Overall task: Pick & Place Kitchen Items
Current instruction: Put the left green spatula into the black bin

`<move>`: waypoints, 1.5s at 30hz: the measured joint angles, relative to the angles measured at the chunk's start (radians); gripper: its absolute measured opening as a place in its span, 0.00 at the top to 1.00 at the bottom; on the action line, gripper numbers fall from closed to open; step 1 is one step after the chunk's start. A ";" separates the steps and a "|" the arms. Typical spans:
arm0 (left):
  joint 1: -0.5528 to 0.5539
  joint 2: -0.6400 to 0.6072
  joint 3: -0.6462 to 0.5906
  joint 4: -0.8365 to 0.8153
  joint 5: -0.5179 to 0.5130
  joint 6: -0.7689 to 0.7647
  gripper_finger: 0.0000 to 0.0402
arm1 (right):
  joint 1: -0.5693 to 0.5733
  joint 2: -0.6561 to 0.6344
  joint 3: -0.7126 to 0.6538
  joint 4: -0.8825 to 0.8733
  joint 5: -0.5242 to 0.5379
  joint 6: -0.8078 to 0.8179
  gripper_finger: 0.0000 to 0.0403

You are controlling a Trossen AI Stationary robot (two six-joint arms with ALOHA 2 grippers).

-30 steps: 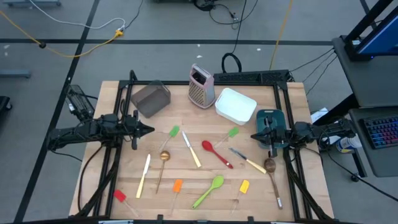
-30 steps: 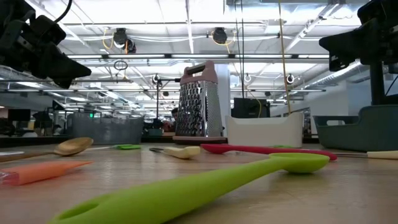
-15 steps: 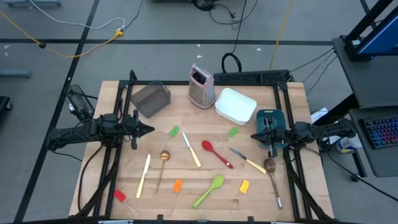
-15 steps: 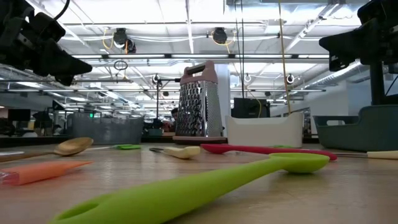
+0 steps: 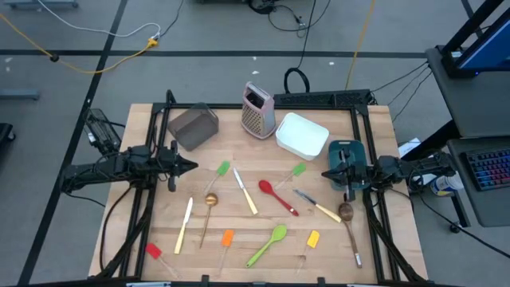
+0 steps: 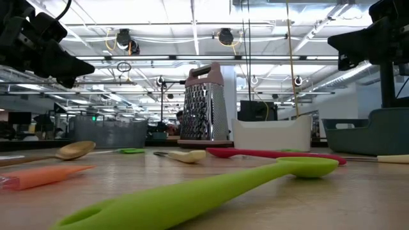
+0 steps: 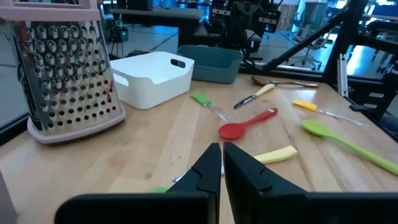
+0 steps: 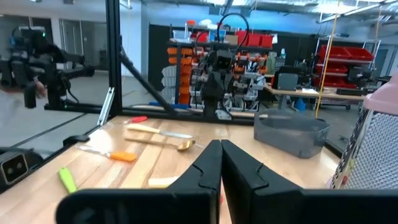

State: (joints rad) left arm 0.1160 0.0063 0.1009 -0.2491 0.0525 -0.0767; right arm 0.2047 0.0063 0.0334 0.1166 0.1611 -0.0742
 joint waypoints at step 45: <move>0.001 0.258 0.000 0.631 -0.183 0.104 0.68 | -0.002 0.329 0.000 0.725 0.131 -0.151 0.70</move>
State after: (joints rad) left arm 0.1165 0.2645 0.1009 0.3823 -0.1302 0.0275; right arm 0.2028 0.3355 0.0330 0.8418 0.2920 -0.2253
